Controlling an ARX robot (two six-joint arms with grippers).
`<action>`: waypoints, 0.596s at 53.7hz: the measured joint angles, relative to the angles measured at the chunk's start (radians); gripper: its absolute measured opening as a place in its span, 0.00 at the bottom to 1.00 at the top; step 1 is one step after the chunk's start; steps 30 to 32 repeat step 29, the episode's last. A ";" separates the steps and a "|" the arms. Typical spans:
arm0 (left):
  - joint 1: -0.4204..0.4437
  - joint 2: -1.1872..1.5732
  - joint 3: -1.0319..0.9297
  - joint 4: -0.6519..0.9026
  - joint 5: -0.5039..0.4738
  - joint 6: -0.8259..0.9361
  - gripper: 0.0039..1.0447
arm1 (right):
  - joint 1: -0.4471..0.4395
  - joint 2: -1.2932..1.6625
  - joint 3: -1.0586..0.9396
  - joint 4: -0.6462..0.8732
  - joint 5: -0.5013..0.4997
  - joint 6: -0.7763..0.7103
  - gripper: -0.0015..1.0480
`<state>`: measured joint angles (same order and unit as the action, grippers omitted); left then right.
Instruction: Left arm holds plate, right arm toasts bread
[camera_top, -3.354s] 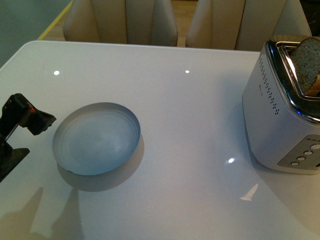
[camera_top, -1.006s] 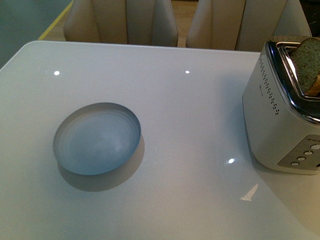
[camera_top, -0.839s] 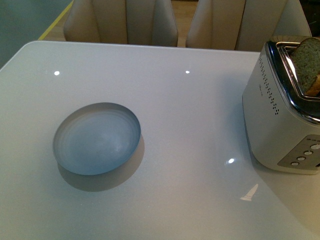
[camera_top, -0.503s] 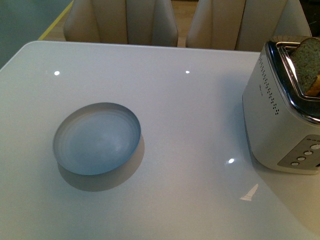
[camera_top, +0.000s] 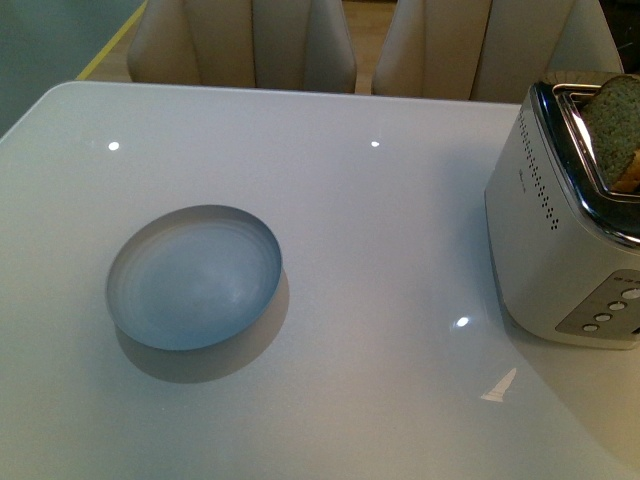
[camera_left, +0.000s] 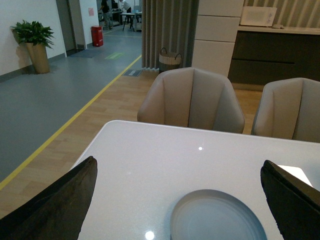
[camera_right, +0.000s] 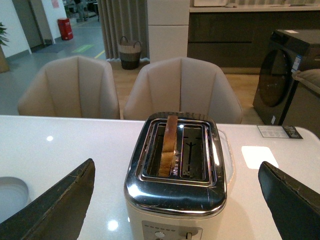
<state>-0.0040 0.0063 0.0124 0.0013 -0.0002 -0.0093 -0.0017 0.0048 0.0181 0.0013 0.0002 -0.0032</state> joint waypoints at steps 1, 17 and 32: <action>0.000 0.000 0.000 0.000 0.000 0.000 0.93 | 0.000 0.000 0.000 0.000 0.000 0.000 0.91; 0.000 0.000 0.000 0.000 0.000 0.000 0.93 | 0.000 0.000 0.000 0.000 0.000 0.000 0.91; 0.000 0.000 0.000 0.000 0.000 0.000 0.93 | 0.000 0.000 0.000 0.000 0.000 0.000 0.91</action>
